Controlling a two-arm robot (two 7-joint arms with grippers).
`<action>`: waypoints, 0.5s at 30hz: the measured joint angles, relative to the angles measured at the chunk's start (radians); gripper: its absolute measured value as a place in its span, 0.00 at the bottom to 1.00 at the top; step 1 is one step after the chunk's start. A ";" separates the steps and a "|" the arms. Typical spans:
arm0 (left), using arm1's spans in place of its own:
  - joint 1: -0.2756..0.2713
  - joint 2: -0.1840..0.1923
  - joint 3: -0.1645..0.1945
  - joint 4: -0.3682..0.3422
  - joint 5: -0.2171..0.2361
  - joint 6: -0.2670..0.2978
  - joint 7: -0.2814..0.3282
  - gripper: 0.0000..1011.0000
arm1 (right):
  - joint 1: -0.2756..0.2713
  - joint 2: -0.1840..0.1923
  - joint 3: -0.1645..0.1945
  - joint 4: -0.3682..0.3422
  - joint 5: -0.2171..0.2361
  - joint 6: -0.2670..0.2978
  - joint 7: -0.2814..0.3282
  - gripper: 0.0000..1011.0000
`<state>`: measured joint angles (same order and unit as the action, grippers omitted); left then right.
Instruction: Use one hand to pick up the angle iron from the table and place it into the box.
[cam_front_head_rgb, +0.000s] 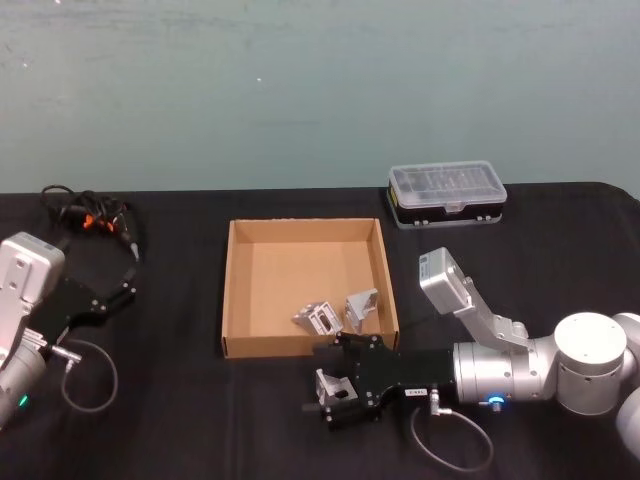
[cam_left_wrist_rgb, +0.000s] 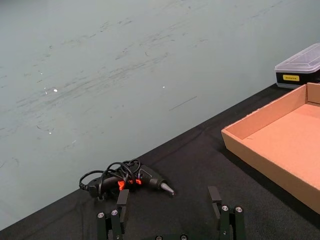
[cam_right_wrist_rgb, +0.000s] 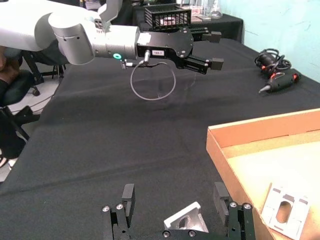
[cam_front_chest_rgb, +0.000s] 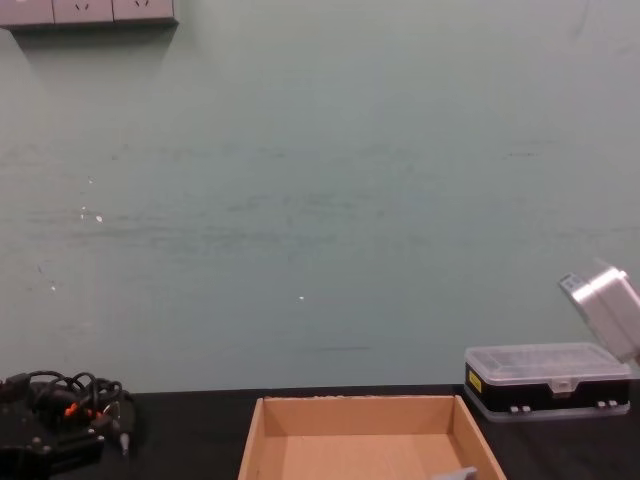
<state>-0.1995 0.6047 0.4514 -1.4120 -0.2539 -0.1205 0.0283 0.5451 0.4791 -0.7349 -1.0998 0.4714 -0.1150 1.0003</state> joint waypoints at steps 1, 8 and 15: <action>0.000 0.000 0.000 0.000 0.000 0.000 0.000 0.99 | 0.001 -0.002 -0.001 0.004 -0.001 0.000 0.000 0.99; 0.000 0.000 0.000 0.000 0.000 0.000 0.000 0.99 | 0.014 -0.014 -0.010 0.035 -0.010 0.002 -0.001 0.99; 0.000 0.000 0.000 0.000 0.000 0.000 0.000 0.99 | 0.025 -0.024 -0.019 0.061 -0.022 0.020 -0.003 0.99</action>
<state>-0.1995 0.6047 0.4514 -1.4120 -0.2539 -0.1206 0.0283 0.5697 0.4548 -0.7537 -1.0388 0.4495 -0.0948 0.9972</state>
